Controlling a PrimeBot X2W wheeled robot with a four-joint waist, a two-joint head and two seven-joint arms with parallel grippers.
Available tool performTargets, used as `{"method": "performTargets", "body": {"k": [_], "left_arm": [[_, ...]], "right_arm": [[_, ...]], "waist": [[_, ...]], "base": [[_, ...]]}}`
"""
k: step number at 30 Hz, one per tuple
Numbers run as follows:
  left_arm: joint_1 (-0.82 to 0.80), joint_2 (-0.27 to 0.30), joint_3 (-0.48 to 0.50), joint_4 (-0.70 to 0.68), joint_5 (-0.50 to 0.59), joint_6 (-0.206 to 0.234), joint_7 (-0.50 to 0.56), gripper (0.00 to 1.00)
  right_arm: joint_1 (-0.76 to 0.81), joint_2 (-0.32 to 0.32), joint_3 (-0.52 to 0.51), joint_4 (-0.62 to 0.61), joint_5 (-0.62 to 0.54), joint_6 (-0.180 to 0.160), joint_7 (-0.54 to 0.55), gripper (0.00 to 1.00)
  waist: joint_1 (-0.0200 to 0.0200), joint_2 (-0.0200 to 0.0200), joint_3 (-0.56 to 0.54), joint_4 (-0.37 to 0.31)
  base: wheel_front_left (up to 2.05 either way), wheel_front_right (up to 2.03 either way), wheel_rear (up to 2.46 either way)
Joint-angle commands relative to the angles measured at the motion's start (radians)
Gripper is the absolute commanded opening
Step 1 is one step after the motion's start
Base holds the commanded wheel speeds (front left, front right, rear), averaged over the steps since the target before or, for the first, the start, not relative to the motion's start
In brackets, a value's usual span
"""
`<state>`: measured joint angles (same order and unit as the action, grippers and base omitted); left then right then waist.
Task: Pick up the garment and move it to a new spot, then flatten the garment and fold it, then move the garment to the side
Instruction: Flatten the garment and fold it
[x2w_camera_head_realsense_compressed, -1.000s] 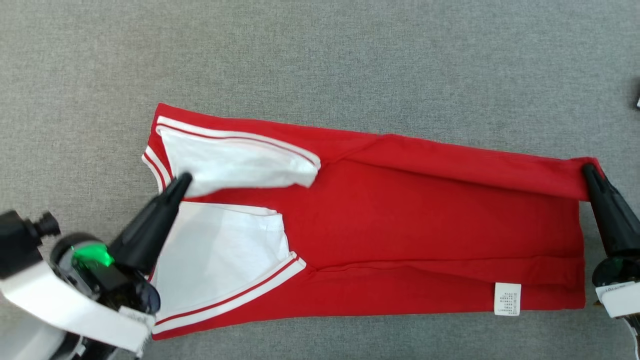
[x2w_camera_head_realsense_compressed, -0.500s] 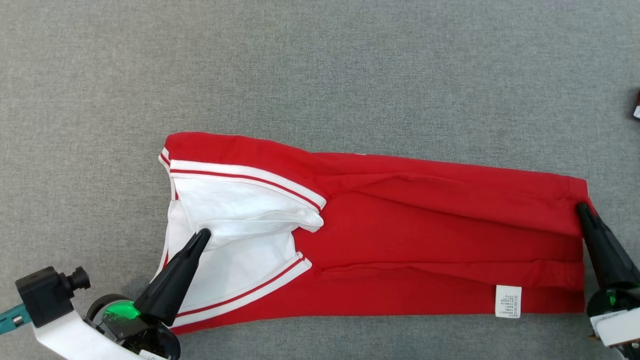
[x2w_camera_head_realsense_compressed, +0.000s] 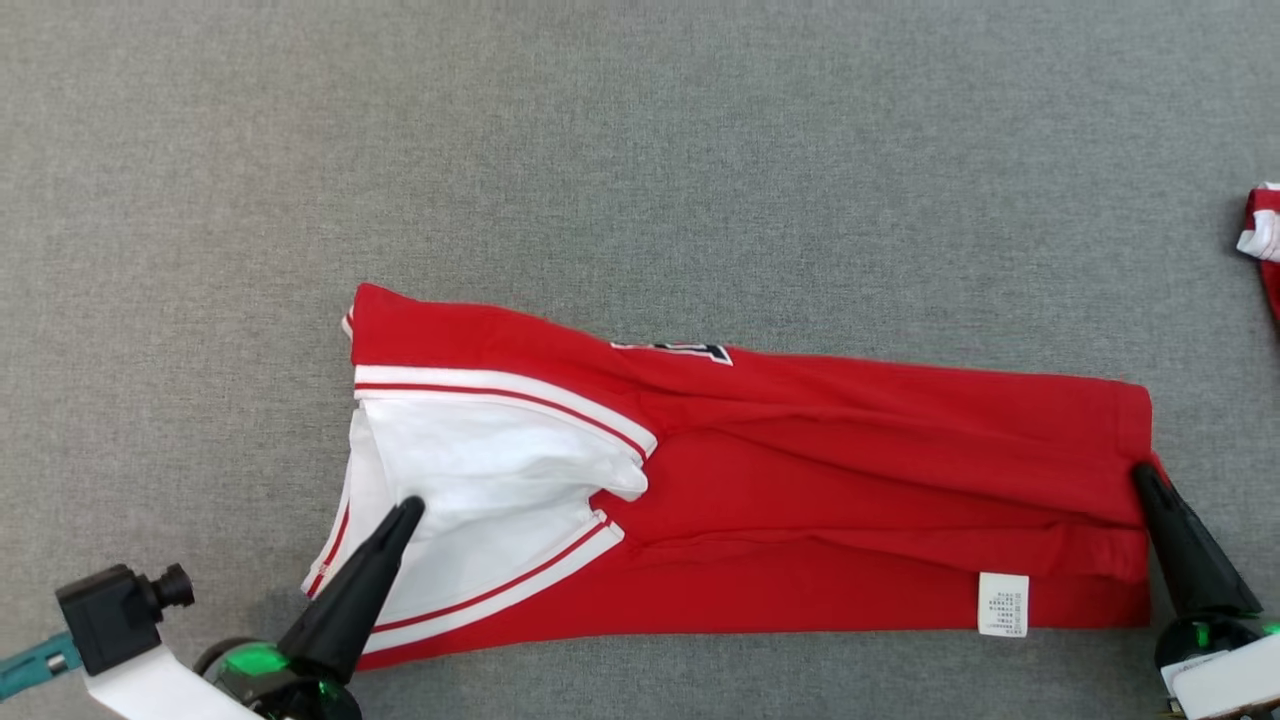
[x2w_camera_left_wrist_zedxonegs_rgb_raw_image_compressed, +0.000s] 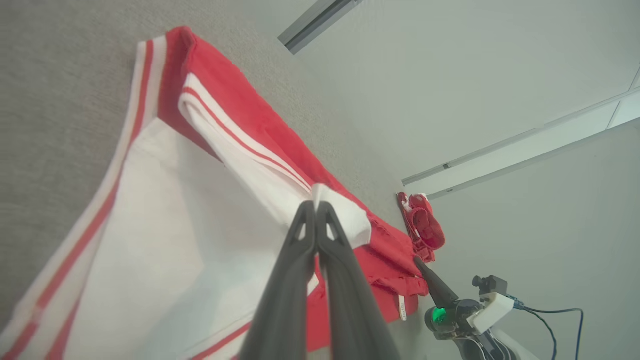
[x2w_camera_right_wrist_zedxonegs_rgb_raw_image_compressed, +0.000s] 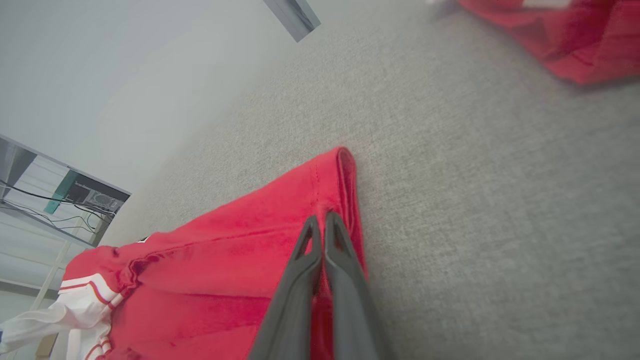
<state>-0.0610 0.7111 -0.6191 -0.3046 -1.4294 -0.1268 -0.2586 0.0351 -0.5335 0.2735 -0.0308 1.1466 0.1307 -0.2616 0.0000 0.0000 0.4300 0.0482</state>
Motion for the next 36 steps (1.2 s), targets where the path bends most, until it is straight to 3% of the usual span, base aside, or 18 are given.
{"method": "performTargets", "body": {"k": [1,5,6,7,8,10,11,17,22,29,36], "left_arm": [[0.014,0.004,-0.006,0.012,-0.016,-0.005,0.002,0.00],[0.019,-0.001,-0.028,0.044,-0.038,-0.004,0.019,0.00],[0.020,-0.002,-0.037,0.055,-0.044,-0.004,0.025,0.00],[0.022,-0.004,-0.042,0.067,-0.047,-0.004,0.032,0.00],[0.024,-0.006,-0.048,0.085,-0.053,-0.004,0.039,0.05],[0.026,-0.015,-0.062,0.111,-0.069,-0.004,0.057,0.90],[0.023,-0.012,-0.058,0.128,-0.062,-0.004,0.052,1.00],[0.011,-0.024,-0.032,0.181,-0.005,0.008,0.024,1.00],[-0.009,-0.038,0.051,0.172,0.128,0.070,-0.001,1.00],[-0.058,-0.150,0.225,0.111,0.453,0.264,-0.004,1.00],[-0.041,-0.271,0.280,0.095,0.704,0.382,-0.004,1.00]], "right_arm": [[-0.001,-0.010,0.009,0.021,0.007,0.000,-0.006,0.00],[-0.015,0.004,0.039,0.050,0.022,0.000,-0.006,0.00],[-0.020,0.005,0.045,0.058,0.023,0.000,-0.006,0.08],[-0.023,0.007,0.048,0.067,0.026,0.000,-0.006,0.45],[-0.022,0.007,0.060,0.078,0.029,0.000,-0.006,1.00],[-0.033,0.010,0.060,0.090,0.019,0.000,-0.006,1.00],[-0.037,0.011,0.053,0.092,0.004,0.000,-0.006,1.00],[-0.035,0.046,-0.022,0.073,-0.087,0.000,-0.006,1.00],[-0.043,0.122,-0.130,0.036,-0.238,0.000,-0.005,1.00],[-0.065,0.258,-0.213,0.034,-0.454,0.000,-0.004,1.00],[-0.060,0.330,-0.215,0.074,-0.582,0.000,0.006,1.00]], "waist": [[0.0000,0.0000,-0.015,-0.002],[0.0000,0.0000,-0.033,-0.001],[0.0000,0.0000,-0.039,-0.001],[0.0000,0.0000,-0.044,-0.001],[0.0000,0.0000,-0.050,0.000],[0.0000,0.0000,-0.060,0.002],[0.0000,0.0000,-0.065,0.004],[0.0000,0.0000,-0.095,0.011],[0.0000,0.0000,-0.129,0.015],[0.0000,0.0000,-0.190,0.007],[0.0000,0.0000,-0.248,-0.012]], "base": [[0.00,0.00,0.00],[0.00,0.00,0.00],[0.00,0.00,0.00],[0.00,0.00,0.00],[0.00,0.00,0.00],[0.00,0.00,0.00],[0.00,0.00,0.00],[0.00,0.00,0.00],[0.00,0.00,0.00],[0.00,0.00,0.00],[0.00,0.00,0.00]]}}
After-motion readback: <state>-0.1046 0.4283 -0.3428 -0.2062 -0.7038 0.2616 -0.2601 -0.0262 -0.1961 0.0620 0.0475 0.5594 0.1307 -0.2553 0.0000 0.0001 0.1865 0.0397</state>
